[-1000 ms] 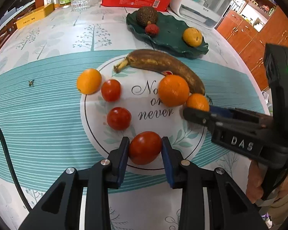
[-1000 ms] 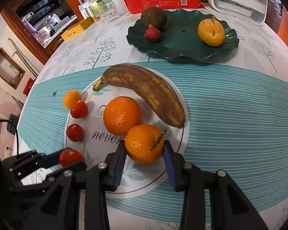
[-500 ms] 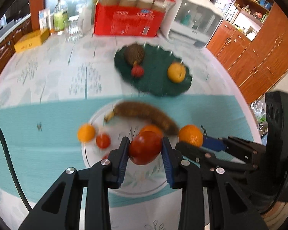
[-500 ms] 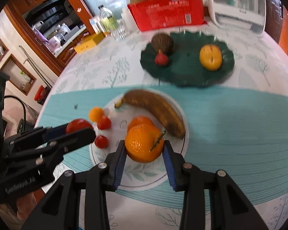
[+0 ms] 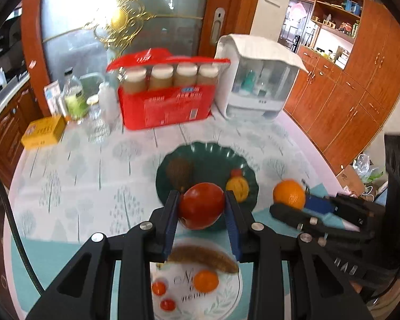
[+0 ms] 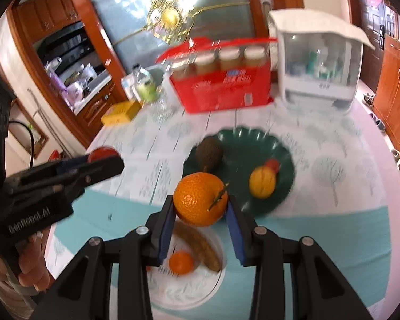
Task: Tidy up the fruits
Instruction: 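Carry the red tomato and tangerine in both tools to the green plate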
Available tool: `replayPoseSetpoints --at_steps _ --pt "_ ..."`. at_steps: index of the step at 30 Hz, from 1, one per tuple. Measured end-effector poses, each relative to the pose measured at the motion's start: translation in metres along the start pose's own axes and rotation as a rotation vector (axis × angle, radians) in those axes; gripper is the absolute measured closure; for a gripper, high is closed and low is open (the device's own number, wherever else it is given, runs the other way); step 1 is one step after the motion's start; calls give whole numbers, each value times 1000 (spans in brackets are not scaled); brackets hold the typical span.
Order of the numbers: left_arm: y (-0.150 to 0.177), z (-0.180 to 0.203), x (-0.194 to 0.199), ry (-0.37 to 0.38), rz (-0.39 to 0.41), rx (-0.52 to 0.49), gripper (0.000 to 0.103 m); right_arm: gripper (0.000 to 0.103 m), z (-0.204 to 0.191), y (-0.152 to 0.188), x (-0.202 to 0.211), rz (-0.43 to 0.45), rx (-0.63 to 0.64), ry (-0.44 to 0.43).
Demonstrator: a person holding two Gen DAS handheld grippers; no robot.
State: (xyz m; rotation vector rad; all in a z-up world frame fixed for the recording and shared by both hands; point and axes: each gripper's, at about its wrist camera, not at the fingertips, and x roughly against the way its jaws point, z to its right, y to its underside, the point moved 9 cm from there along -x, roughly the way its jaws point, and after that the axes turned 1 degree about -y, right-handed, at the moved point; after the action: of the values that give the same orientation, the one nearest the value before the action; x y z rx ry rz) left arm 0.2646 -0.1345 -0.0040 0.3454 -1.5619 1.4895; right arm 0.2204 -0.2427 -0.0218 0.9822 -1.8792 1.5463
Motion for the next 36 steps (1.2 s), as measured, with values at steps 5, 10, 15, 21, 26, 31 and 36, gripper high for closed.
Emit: replayPoseSetpoints --at_steps 5,10,15,21,26,31,36 --pt "-27 10 -24 3 3 -8 71 65 24 -49 -9 34 -19 32" --pt "-37 13 -65 -6 16 17 71 65 50 -76 -41 48 -36 74" --pt "-31 10 -128 -9 -44 69 71 65 74 -74 -93 -6 -70 89" --pt "-12 6 -185 -14 -109 116 71 65 96 -56 -151 -89 -110 111" --pt "4 5 -216 -26 -145 110 71 65 112 -40 -186 -156 -147 123" --pt "13 2 -232 -37 -164 101 71 64 116 -28 -206 -202 -151 118" --pt "12 5 -234 -16 -158 81 61 64 116 -20 -217 -236 -176 87"
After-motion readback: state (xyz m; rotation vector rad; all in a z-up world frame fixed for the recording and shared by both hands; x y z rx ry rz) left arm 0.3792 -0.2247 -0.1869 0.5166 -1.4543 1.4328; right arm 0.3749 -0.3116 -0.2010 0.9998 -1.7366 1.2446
